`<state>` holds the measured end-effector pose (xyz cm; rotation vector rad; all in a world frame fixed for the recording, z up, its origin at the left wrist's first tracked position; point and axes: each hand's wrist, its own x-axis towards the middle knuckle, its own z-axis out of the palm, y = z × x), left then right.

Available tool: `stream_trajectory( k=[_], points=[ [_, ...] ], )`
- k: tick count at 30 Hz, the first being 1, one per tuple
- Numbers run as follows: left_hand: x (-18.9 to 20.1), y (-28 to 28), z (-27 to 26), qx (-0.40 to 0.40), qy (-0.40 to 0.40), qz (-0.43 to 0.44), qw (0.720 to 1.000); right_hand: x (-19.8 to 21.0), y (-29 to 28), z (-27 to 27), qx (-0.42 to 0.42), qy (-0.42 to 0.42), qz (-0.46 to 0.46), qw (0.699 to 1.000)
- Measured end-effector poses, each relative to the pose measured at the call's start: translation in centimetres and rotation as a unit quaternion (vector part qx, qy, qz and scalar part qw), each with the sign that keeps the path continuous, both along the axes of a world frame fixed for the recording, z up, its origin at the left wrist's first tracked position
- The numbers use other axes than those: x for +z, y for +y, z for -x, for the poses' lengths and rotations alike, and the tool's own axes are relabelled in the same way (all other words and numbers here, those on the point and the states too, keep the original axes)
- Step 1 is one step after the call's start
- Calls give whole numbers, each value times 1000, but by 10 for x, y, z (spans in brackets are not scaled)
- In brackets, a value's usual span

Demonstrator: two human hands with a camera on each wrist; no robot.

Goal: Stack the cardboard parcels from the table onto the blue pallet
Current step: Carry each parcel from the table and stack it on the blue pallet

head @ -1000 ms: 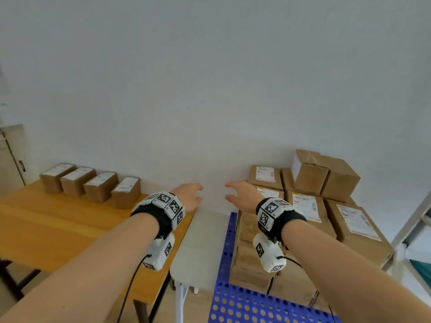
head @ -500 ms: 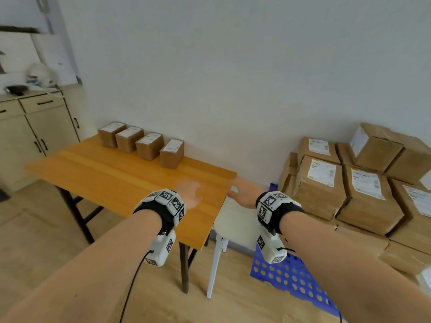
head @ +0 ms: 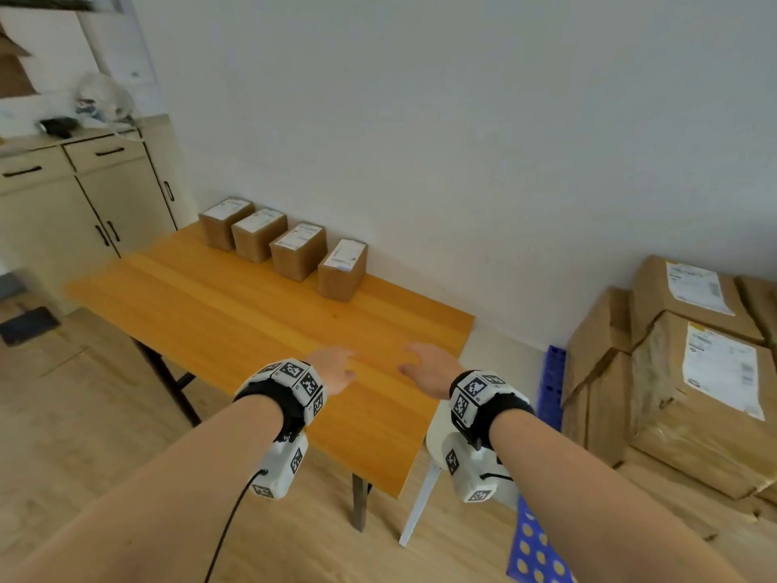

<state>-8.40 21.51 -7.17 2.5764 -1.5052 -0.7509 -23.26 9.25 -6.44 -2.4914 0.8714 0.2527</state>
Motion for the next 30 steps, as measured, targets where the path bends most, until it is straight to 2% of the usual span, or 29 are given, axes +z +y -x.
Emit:
stream_trajectory(
  k=[6,13,21,30],
  points=[
    [-22,-29,-51,18,12,-29,999,-28,-38,-49,-48,-20,-79,996],
    [-41,-46,-106,49,58,-19,997,-48,-52,-108,-81,-34,-132,987],
    [-56,-67,-189,47,101,14,994,-67,-55,-179,-149,-44,-152,976],
    [-48,-96,-308,9,112,34,993,-66,-52,-263,-274,-54,-144,949]
  ],
)
